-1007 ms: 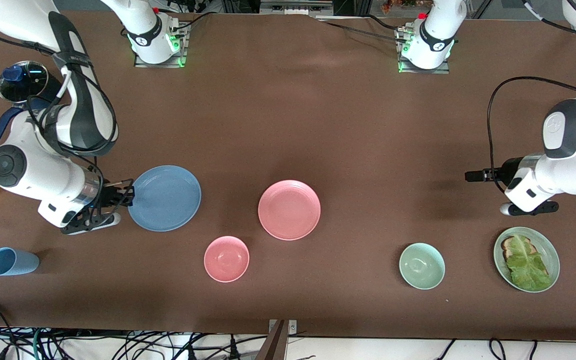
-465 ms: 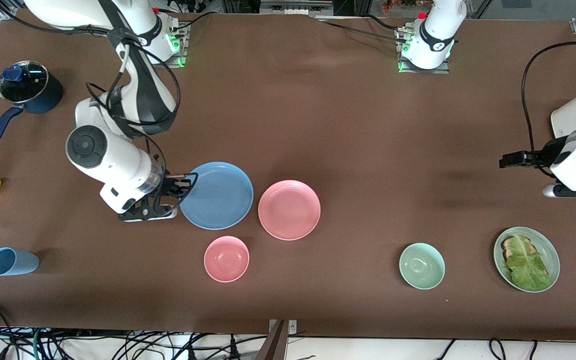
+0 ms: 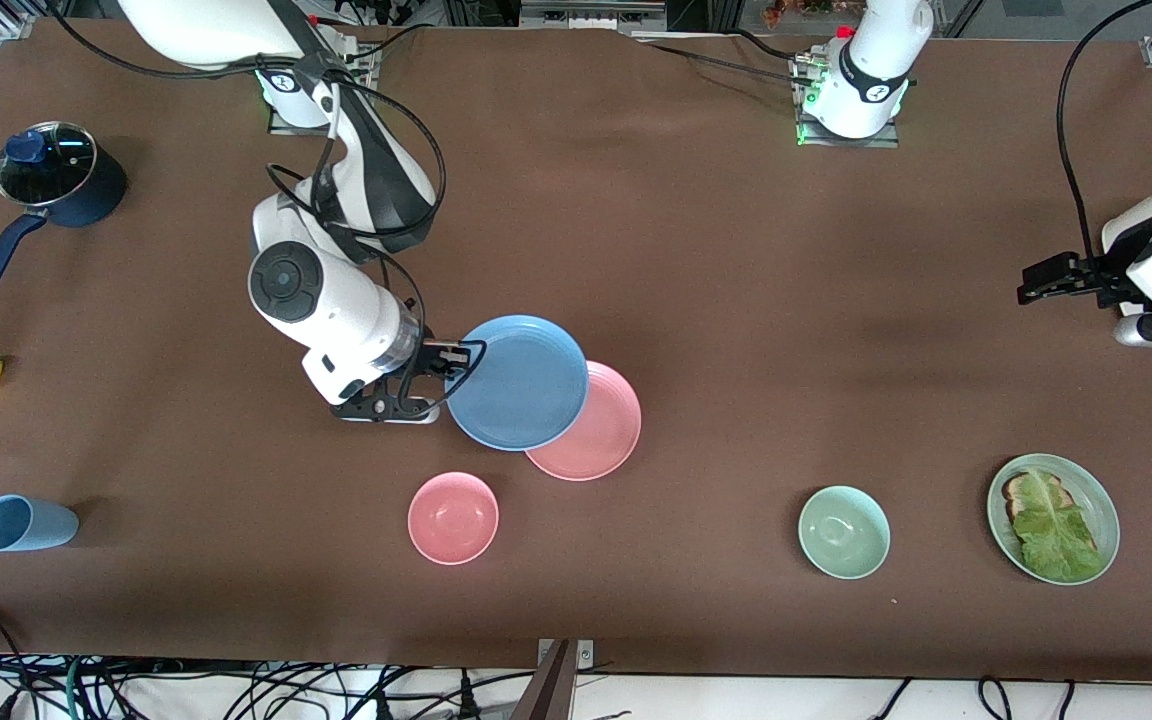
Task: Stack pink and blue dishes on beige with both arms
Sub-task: 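Lower the blue plate onto the pink plate and open the right gripper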
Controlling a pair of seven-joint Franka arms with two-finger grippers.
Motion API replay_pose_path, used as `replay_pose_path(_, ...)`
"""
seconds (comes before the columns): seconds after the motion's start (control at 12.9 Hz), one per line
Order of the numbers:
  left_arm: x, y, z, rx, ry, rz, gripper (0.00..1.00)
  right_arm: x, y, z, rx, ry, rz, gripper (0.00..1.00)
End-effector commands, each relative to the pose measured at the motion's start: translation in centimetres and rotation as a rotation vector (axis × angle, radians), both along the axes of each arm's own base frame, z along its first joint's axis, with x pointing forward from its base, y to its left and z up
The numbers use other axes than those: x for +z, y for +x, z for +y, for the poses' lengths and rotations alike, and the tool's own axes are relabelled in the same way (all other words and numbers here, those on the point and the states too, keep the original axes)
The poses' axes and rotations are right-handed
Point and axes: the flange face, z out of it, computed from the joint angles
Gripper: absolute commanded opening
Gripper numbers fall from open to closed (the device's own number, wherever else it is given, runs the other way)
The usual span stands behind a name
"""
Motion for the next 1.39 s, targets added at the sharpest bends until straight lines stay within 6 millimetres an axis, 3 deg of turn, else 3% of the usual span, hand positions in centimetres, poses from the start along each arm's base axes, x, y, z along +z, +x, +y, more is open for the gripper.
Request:
replay_pose_path(0.0,2.5,-1.6,-1.2,-0.043,0.023,-0.028,1.0,-3.7,0.5,3.1,-0.096,0.03,-0.014,0.0)
replay_pose_path(0.15,3.6,-2.1,-3.1,-0.076,0.023,-0.044,1.0,-7.1,-0.3,5.4,-0.131,0.031,-0.017,0.0)
replay_pose_path(0.31,4.1,-2.7,-4.1,-0.088,0.011,-0.037,1.0,-8.7,-0.8,6.4,-0.162,0.036,-0.024,0.0)
replay_pose_path(0.54,4.8,-3.4,-5.2,-0.116,0.015,-0.049,1.0,-8.8,-1.1,6.6,-0.16,0.033,-0.021,0.0)
replay_pose_path(0.7,5.3,-3.6,-4.0,-0.091,0.012,-0.058,1.0,-9.1,-1.3,7.0,-0.155,0.035,-0.025,0.0)
replay_pose_path(1.32,5.2,-3.2,-3.7,-0.083,-0.005,-0.061,1.0,-10.8,-1.2,6.8,-0.141,0.01,-0.047,0.0)
